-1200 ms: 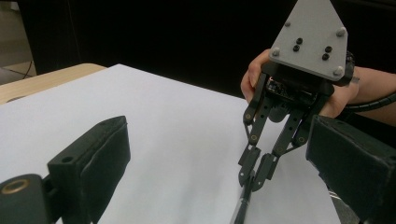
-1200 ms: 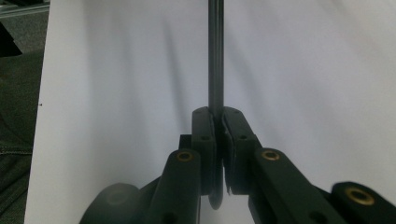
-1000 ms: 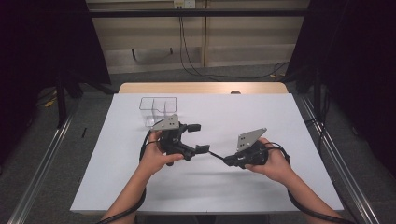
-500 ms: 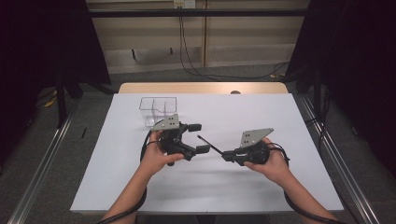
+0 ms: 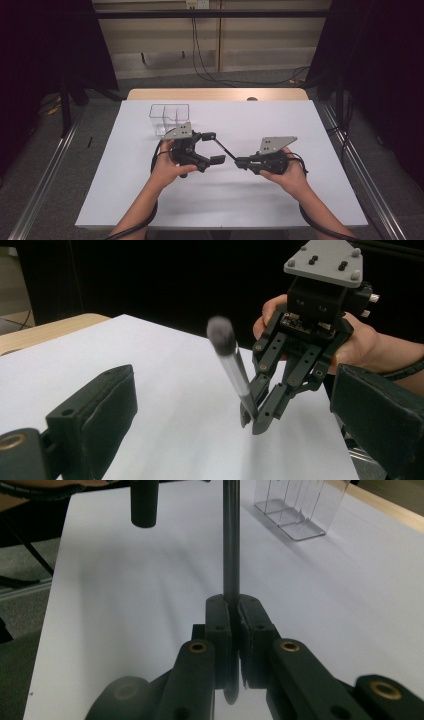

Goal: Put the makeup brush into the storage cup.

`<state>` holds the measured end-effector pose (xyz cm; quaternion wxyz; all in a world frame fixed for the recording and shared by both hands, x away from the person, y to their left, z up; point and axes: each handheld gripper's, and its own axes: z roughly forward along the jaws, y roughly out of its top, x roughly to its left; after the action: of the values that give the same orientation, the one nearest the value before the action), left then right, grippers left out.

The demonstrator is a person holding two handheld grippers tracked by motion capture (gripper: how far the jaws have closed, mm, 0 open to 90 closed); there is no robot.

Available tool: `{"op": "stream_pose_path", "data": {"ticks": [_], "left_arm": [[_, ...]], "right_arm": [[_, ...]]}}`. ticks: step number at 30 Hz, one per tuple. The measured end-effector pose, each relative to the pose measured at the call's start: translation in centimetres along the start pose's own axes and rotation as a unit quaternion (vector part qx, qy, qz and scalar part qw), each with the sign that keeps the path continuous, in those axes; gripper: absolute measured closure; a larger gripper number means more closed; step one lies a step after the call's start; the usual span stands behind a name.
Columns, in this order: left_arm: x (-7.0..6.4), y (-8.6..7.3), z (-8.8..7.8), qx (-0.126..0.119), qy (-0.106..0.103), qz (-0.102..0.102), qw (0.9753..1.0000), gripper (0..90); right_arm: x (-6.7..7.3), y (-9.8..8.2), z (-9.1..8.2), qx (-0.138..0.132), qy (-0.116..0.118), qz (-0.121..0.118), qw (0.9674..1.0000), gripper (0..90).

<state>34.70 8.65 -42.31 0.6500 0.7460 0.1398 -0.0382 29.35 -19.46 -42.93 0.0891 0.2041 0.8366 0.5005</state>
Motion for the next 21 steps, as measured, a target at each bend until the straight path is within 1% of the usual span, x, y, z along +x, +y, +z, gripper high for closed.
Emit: {"op": "stream_pose_path", "data": {"ticks": [4,7,9,11,14,18,21], "left_arm": [[0.01,0.07,-0.03,-0.004,-0.001,-0.003,1.0000,5.3],[0.00,0.10,-0.04,-0.007,-0.003,-0.005,1.0000,6.4],[-0.07,0.14,-0.02,-0.008,-0.006,-0.005,0.9999,6.6],[-0.11,0.21,0.02,-0.008,-0.005,-0.002,1.0000,6.9],[-0.16,0.25,0.07,-0.007,-0.006,-0.002,1.0000,7.0],[-0.18,0.21,0.13,-0.007,-0.008,-0.003,0.9999,8.3],[-0.20,0.25,0.14,-0.009,-0.014,-0.003,0.9999,11.3]], "right_arm": [[-0.02,0.06,-0.09,-0.016,-0.003,0.006,0.9998,84.6],[-0.06,0.12,-0.13,-0.021,-0.006,0.006,0.9997,84.6],[-0.04,0.16,-0.16,-0.025,-0.012,0.007,0.9996,84.6],[-0.06,0.15,-0.16,-0.031,-0.012,0.007,0.9994,84.6],[-0.01,0.13,-0.12,-0.037,-0.015,0.010,0.9992,84.6],[0.04,0.10,0.01,-0.040,-0.014,0.010,0.9990,84.6],[0.07,0.11,0.08,-0.042,-0.014,0.009,0.9990,84.6]]}}
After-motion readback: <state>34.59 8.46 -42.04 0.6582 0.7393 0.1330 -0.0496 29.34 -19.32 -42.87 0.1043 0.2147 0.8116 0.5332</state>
